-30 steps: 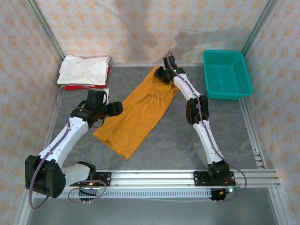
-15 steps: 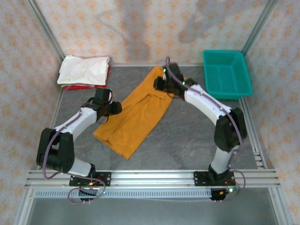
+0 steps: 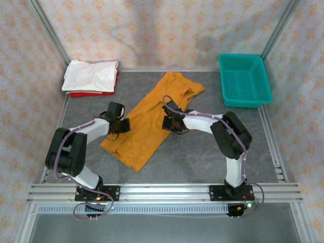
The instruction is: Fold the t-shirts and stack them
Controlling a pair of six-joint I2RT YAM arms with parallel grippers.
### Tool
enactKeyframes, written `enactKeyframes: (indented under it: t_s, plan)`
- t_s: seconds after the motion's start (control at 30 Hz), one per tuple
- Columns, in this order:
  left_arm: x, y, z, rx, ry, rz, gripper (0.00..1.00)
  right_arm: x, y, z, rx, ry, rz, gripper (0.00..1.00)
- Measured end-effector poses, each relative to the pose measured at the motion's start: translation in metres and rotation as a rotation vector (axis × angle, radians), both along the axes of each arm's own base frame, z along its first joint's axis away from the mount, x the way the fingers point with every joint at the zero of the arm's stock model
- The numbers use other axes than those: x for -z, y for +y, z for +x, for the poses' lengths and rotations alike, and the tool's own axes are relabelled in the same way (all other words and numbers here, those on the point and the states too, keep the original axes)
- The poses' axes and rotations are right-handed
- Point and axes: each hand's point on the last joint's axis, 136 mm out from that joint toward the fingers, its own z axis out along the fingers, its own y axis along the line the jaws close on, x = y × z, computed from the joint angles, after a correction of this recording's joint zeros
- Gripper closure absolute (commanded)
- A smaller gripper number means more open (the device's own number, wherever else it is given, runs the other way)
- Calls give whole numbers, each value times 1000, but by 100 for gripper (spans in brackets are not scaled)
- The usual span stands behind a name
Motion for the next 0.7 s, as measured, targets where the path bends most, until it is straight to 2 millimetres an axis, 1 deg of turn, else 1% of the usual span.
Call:
enactKeyframes:
  t_s: [0.07, 0.2, 0.3, 0.47, 0.63, 0.7]
  plan:
    - [7, -3, -5, 6, 12, -1, 93, -1, 3, 6, 14, -9, 8, 100]
    - [7, -13, -5, 4, -19, -22, 93, 0, 1, 22, 51, -22, 29, 100]
    - [7, -27, -13, 10, -35, -49, 93, -1, -9, 36, 84, -29, 32, 100]
    - [7, -55, -32, 18, -32, -106, 93, -3, -31, 63, 129, -45, 22, 100]
    - [4, -81, -45, 31, -17, -147, 93, -3, -51, 80, 153, -49, -2, 100]
    - [3, -89, -48, 36, -16, -157, 93, -4, -58, 85, 157, -46, -15, 97]
